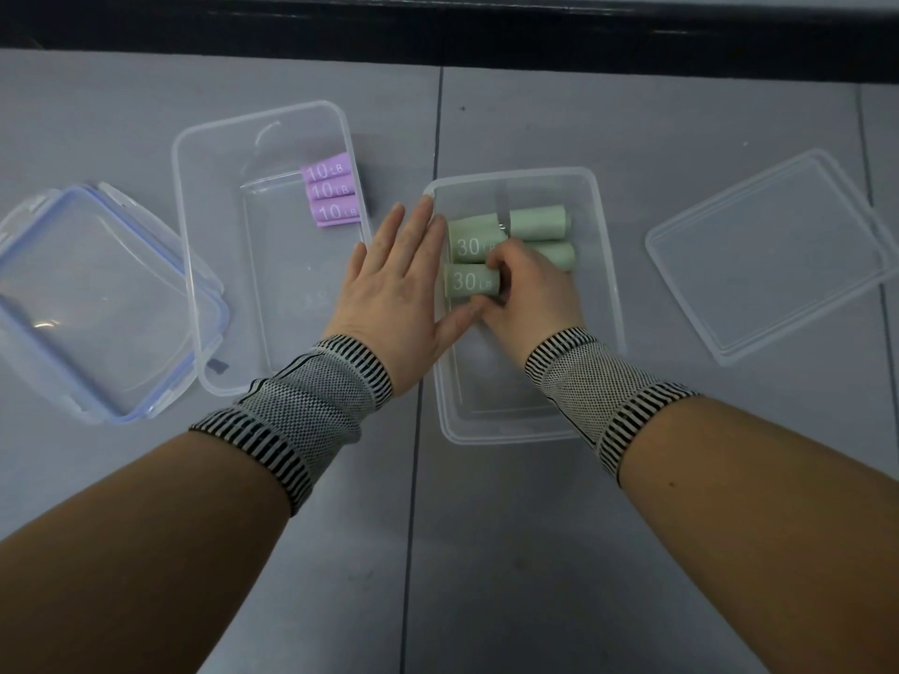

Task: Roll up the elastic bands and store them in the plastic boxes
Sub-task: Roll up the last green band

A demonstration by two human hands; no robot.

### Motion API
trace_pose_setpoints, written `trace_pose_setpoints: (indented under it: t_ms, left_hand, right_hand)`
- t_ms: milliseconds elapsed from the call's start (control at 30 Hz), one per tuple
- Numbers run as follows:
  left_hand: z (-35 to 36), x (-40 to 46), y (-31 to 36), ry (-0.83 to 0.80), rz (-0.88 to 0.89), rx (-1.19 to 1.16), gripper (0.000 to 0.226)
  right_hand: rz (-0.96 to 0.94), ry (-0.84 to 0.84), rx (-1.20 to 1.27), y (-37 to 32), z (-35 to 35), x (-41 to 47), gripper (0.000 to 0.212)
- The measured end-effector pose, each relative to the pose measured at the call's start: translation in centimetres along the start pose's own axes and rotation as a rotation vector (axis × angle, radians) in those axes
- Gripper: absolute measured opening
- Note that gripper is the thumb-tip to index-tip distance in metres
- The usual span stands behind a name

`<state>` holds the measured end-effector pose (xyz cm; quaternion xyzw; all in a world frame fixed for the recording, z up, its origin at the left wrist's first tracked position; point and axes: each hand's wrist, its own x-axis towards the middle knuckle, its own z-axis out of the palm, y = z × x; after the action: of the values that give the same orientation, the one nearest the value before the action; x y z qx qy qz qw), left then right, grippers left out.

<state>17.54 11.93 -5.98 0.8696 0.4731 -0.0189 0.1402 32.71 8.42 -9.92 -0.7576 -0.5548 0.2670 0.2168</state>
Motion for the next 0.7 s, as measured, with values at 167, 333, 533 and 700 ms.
trace_pose_setpoints:
  t_ms: [167, 333, 533, 700]
  left_hand:
    - [0.0, 0.0, -0.1, -0.011, 0.005, 0.007, 0.093]
    - [0.1, 0.0, -0.1, -0.006, 0.007, -0.003, 0.089]
    - [0.1, 0.0, 0.0, 0.004, 0.004, -0.002, 0.088]
    - [0.2, 0.0, 0.0, 0.022, 0.012, 0.004, 0.087]
  right_hand:
    - [0.013, 0.046, -0.037, 0.2, 0.1, 0.7, 0.029]
    - [0.018, 0.034, -0.044, 0.1, 0.0, 0.4, 0.03]
    - [0.023, 0.023, -0.054, -0.6, 0.0, 0.6, 0.028]
    - [0.054, 0.031, -0.049, -1.3, 0.3, 0.4, 0.028]
